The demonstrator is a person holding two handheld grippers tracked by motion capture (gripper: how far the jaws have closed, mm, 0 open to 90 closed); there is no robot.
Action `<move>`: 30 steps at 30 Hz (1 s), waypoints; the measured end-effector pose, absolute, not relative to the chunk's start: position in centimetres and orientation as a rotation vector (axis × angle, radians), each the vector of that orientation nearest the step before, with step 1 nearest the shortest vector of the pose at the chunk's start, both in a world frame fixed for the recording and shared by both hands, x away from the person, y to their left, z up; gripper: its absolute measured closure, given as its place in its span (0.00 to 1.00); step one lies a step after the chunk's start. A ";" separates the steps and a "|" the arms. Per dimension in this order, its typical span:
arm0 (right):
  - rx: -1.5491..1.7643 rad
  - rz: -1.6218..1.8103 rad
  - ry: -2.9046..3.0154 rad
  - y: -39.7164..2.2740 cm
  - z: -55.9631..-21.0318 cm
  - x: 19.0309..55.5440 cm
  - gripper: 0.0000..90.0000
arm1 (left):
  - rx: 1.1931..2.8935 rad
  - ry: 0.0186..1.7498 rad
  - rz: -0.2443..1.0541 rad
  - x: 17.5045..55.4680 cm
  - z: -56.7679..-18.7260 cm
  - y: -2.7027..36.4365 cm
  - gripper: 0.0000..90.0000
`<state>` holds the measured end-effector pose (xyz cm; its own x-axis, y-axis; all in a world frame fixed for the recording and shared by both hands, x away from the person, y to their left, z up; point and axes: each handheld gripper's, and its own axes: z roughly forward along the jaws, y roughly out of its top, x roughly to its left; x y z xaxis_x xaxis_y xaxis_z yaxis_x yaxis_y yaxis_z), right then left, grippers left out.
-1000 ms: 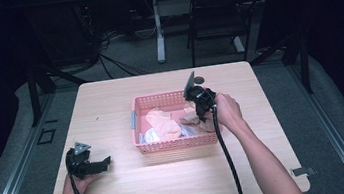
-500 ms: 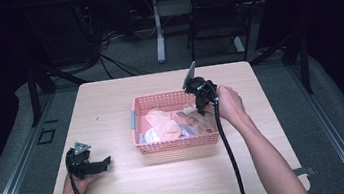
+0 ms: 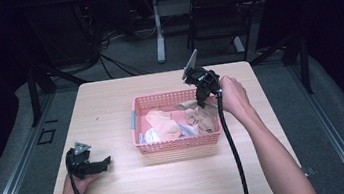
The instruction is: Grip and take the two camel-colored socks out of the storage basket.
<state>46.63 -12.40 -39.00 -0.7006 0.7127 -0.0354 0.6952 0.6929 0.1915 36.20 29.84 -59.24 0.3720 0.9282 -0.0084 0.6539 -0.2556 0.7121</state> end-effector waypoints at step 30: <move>1.219 0.303 2.726 -17.3 -36.2 44.1 0.93 | 2.005 1.360 0.559 36.2 -59.2 29.9 0.01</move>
